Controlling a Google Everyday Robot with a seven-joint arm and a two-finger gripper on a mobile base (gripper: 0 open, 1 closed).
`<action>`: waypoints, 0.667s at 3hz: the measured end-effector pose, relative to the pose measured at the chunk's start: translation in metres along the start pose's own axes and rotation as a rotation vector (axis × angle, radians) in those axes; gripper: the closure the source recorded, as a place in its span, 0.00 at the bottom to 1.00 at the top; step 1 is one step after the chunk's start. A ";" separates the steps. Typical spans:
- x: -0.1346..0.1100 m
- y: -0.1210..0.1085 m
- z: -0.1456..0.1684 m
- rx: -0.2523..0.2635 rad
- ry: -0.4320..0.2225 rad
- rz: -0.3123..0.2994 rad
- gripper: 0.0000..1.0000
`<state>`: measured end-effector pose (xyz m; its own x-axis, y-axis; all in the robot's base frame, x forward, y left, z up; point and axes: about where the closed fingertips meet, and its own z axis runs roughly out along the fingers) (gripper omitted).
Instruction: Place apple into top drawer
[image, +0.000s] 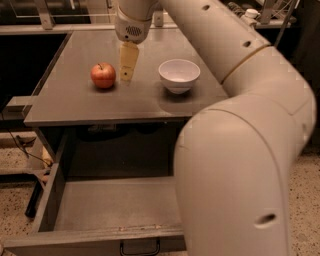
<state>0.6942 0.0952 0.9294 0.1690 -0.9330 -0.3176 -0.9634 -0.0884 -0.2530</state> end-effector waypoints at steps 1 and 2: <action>0.000 -0.009 0.000 0.017 -0.010 0.008 0.00; -0.013 -0.005 0.011 -0.043 0.000 -0.004 0.00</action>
Offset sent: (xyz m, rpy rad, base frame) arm 0.0016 0.0217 0.0081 -0.0603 0.1345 0.0511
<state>0.6991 0.1112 0.9243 0.1729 -0.9325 -0.3171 -0.9708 -0.1070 -0.2146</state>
